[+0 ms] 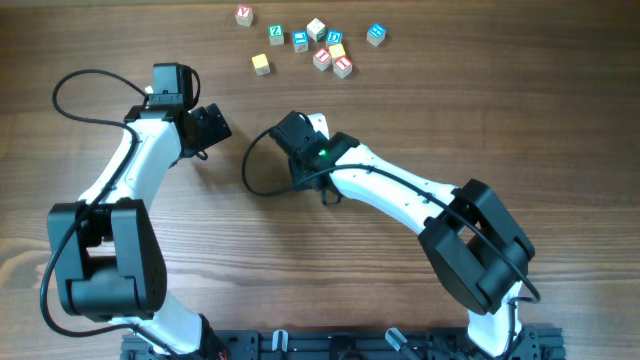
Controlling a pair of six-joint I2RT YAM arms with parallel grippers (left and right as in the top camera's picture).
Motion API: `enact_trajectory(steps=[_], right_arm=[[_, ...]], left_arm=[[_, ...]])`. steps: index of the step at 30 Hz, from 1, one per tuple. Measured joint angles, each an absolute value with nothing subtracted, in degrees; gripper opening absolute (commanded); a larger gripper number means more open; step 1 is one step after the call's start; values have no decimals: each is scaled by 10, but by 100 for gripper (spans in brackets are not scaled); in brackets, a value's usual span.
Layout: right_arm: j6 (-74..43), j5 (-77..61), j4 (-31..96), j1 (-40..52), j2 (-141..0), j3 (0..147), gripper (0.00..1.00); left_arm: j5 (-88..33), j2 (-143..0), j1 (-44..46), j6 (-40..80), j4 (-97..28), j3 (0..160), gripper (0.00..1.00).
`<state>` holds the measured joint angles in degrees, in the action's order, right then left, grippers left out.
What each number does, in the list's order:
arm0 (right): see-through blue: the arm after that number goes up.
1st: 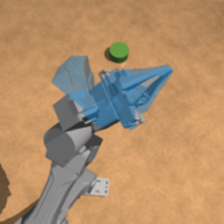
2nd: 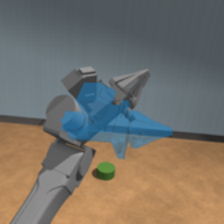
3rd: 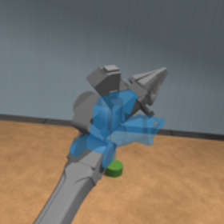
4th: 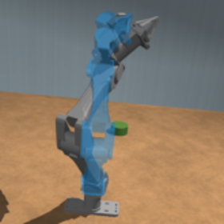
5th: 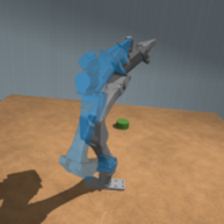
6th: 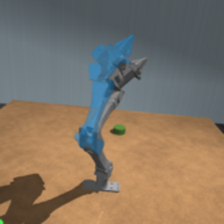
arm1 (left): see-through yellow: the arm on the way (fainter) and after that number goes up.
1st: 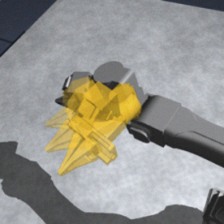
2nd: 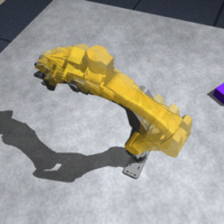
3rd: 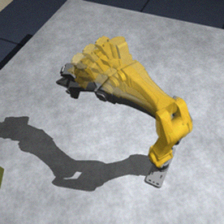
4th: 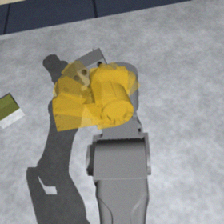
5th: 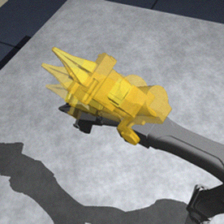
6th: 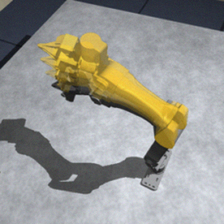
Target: Form a circle
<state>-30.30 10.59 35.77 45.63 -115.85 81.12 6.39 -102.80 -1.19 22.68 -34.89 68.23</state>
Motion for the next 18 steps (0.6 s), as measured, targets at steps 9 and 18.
enact_trajectory(steps=[9, 18], right_arm=[[-308, 110, 342, 456, -1161, 792, 46], [-310, 112, 336, 456, -1161, 790, 39]], left_arm=[[64, -1028, -12, 227, -349, 682, 100], [64, -1028, -12, 227, -349, 682, 100]])
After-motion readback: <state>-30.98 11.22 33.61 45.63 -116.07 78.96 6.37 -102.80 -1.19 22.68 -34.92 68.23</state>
